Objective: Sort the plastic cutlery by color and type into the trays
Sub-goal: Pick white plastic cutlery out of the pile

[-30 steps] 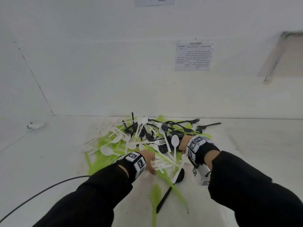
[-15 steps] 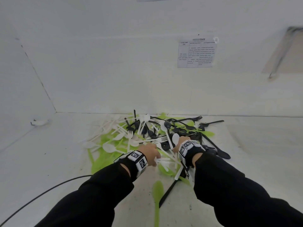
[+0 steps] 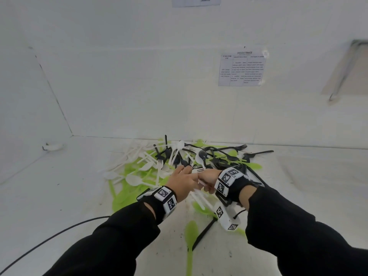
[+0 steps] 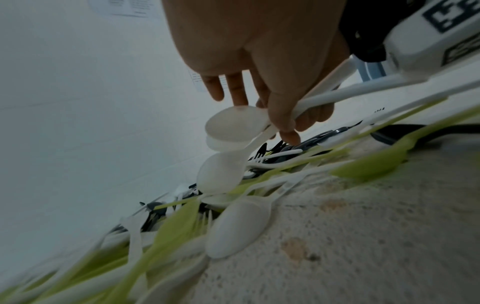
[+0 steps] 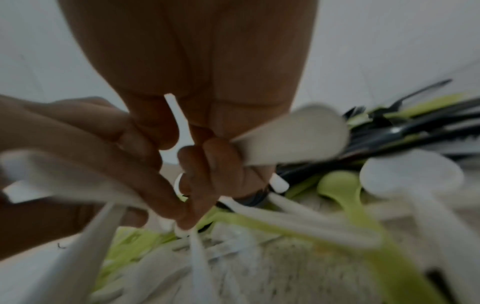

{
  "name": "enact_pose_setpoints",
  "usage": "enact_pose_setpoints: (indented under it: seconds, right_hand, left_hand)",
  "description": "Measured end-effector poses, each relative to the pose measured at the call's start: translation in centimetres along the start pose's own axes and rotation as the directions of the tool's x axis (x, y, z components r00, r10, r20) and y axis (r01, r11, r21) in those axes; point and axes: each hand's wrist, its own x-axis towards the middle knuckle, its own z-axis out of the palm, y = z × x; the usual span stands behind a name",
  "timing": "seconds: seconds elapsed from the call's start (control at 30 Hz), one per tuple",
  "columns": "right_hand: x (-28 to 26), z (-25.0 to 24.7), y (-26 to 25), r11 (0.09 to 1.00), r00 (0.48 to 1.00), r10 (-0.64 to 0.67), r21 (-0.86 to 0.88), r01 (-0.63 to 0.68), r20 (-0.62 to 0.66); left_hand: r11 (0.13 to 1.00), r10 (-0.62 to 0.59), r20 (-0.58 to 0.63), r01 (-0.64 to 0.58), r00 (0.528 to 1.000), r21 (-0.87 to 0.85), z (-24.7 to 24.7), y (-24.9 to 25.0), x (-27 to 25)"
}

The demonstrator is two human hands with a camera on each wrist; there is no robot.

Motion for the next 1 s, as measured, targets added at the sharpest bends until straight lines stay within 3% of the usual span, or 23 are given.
enact_pose_setpoints:
  seconds: [0.1, 0.2, 0.27, 0.37, 0.4, 0.5, 0.57, 0.67, 0.77, 0.83, 0.93, 1.0]
  right_hand:
    - [0.2, 0.5, 0.7, 0.979, 1.000, 0.015, 0.205, -0.019, 0.020]
    - [0.4, 0.5, 0.6, 0.975, 1.000, 0.005, 0.224, -0.008, 0.016]
    - [1.0, 0.5, 0.9, 0.976, 0.999, -0.047, 0.211, 0.051, -0.023]
    - [1.0, 0.6, 1.3, 0.956, 0.994, -0.106, 0.274, 0.101, 0.001]
    - [0.8, 0.7, 1.2, 0.942, 0.992, -0.128, 0.312, 0.121, 0.002]
    - [1.2, 1.3, 1.0, 0.932, 0.981, -0.192, 0.310, 0.187, -0.014]
    - [1.5, 1.5, 1.0, 0.934, 0.975, -0.221, 0.288, 0.210, 0.007]
    - [1.4, 1.7, 1.3, 0.861, 0.977, -0.211, 0.467, 0.202, -0.034]
    - [1.8, 2.2, 1.6, 0.755, 0.968, -0.220, 0.607, 0.250, -0.124]
    - [1.9, 2.5, 1.6, 0.728, 0.964, -0.231, 0.634, 0.261, -0.131]
    - [2.0, 3.1, 1.6, 0.718, 0.961, -0.242, 0.641, 0.269, -0.133]
    - [2.1, 3.3, 1.6, 0.686, 0.952, -0.247, 0.662, 0.303, -0.179]
  left_hand:
    - [0.999, 0.013, -0.072, -0.016, 0.997, -0.033, 0.8, -0.2, -0.5]
    - [0.979, -0.085, -0.155, 0.054, 0.984, -0.195, 1.3, 0.0, -0.8]
    - [0.910, -0.184, -0.193, 0.093, 0.964, -0.404, 1.3, 0.0, -0.8]
    - [0.739, -0.330, -0.109, 0.185, 0.938, -0.648, 0.7, -0.3, -0.7]
    - [0.694, -0.387, -0.081, 0.233, 0.918, -0.682, 0.6, -0.5, -0.7]
    - [0.670, -0.485, -0.074, 0.316, 0.871, -0.671, 1.2, -0.5, -0.9]
    - [0.571, -0.531, -0.059, 0.305, 0.845, -0.762, 1.5, -0.3, -0.9]
    - [0.395, -0.634, -0.040, 0.279, 0.772, -0.875, 1.5, 0.0, -1.0]
    - [0.191, -0.775, 0.020, 0.265, 0.632, -0.945, 1.5, 0.3, -0.6]
    - [0.049, -0.805, 0.110, 0.251, 0.583, -0.967, 1.5, 0.7, -0.1]
    - [-0.064, -0.817, 0.209, 0.276, 0.537, -0.959, 1.8, 0.9, 0.6]
    - [-0.136, -0.838, 0.280, 0.319, 0.468, -0.938, 2.0, 0.8, 1.0]
